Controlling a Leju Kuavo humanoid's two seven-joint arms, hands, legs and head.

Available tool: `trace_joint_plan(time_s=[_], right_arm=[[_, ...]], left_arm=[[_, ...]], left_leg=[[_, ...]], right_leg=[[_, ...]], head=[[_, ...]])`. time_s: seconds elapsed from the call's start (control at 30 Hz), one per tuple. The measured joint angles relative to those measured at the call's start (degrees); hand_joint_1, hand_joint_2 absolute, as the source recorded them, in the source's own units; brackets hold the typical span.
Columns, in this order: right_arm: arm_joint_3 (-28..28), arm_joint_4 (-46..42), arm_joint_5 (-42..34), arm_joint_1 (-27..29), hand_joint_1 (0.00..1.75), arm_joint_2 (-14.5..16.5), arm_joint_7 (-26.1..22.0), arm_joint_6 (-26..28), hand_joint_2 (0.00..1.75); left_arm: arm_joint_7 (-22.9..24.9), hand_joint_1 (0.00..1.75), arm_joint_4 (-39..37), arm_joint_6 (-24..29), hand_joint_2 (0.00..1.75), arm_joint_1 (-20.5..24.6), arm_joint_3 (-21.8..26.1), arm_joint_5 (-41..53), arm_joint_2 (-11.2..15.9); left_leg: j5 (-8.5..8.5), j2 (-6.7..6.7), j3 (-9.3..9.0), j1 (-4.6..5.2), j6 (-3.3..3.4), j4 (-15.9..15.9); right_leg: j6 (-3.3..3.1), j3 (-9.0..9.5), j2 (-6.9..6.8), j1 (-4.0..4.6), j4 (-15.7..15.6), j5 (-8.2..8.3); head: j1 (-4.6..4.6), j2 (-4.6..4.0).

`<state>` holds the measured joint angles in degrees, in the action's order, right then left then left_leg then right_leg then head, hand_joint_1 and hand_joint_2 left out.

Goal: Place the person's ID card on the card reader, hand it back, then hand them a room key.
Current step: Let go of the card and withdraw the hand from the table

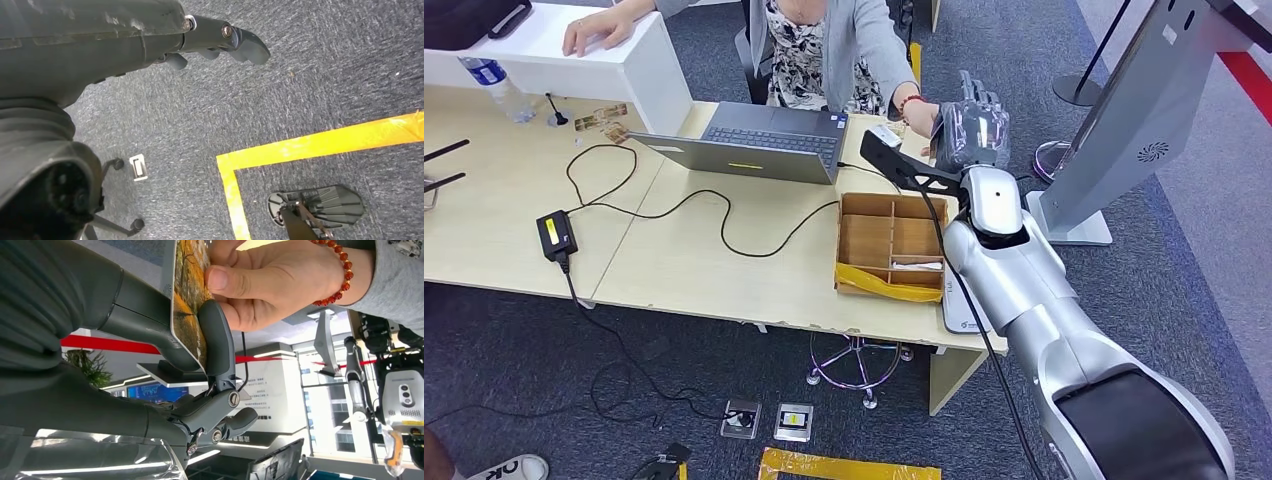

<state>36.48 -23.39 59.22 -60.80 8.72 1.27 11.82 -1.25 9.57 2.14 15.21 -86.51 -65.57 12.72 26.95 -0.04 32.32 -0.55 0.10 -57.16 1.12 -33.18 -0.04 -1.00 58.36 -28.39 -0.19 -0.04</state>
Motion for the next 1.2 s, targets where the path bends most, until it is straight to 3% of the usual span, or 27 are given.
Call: trace_joint_plan(time_s=[0.07,0.1,0.2,0.23,0.5,0.7,0.8,0.93,1.2], right_arm=[[0.00,0.30,-0.01,0.00,1.75,0.04,-0.05,-0.03,1.75],[0.00,0.44,0.00,0.00,1.37,0.08,-0.07,-0.05,1.75],[0.00,0.82,0.54,0.02,0.06,0.19,0.02,-0.48,0.44],[0.00,0.93,0.79,0.04,0.00,0.26,0.07,-0.76,0.00],[-0.11,1.55,1.83,-0.03,0.00,0.94,0.16,-1.70,0.00],[-4.44,2.16,-7.10,-0.29,0.00,-1.58,0.22,-0.72,0.00],[-7.44,2.55,-7.31,-0.21,0.00,-5.11,1.64,0.81,0.00],[-9.38,3.40,-5.81,1.27,0.00,-11.33,7.19,1.54,0.00],[-18.40,5.40,-17.70,13.36,0.00,-25.81,10.24,1.03,0.00]], left_arm=[[0.01,0.00,0.00,-0.01,0.00,-0.12,-0.07,0.02,0.00],[0.01,0.00,0.01,0.00,0.00,-0.16,-0.09,0.01,0.00],[0.00,0.00,0.01,0.03,0.00,-0.22,-0.12,-0.03,-0.03],[0.00,0.00,0.01,0.05,0.00,-0.21,-0.13,-0.08,-0.05],[0.00,0.00,0.00,0.39,0.00,-0.26,-0.13,-1.47,-0.36],[0.01,0.00,0.00,0.85,0.00,-1.48,-0.13,-2.75,-0.39],[0.00,0.00,0.00,1.27,0.00,-2.45,-0.13,-3.40,-0.39],[-0.01,0.00,0.00,1.46,0.00,-3.36,-0.12,-4.21,-0.43],[0.52,0.00,0.00,1.67,0.00,-5.05,-0.11,-5.92,-0.83]], left_leg=[[0.00,0.00,0.00,0.00,0.00,0.00],[0.00,0.00,0.00,0.00,0.00,0.00],[0.00,0.00,0.01,0.00,0.00,0.00],[0.00,0.00,0.01,0.00,0.00,0.00],[0.00,0.00,0.00,0.00,0.00,0.00],[0.00,0.00,-0.02,0.01,0.00,-0.03],[0.01,-0.01,0.00,0.03,0.02,-0.05],[0.07,0.00,-0.05,0.03,0.10,-0.07],[0.29,-0.10,0.00,0.02,0.29,-0.08]], right_leg=[[0.00,0.00,0.00,0.00,0.00,0.00],[0.00,0.00,0.00,0.00,0.00,0.00],[0.00,0.00,-0.01,0.00,0.00,0.00],[0.00,0.00,-0.01,0.00,0.00,0.00],[0.00,-0.01,-0.01,0.00,0.00,0.00],[0.00,-0.02,-0.02,-0.01,-0.04,0.00],[0.01,-0.01,-0.07,-0.02,-0.10,0.00],[0.02,0.06,-0.06,-0.02,-0.26,0.01],[0.07,0.15,-0.19,-0.01,-0.41,-0.03]], head=[[-0.01,0.00],[-0.01,0.00],[0.00,0.00],[-0.01,0.00],[-0.01,0.00],[-0.01,0.00],[0.00,0.00],[-0.01,0.00],[-0.02,0.00]])
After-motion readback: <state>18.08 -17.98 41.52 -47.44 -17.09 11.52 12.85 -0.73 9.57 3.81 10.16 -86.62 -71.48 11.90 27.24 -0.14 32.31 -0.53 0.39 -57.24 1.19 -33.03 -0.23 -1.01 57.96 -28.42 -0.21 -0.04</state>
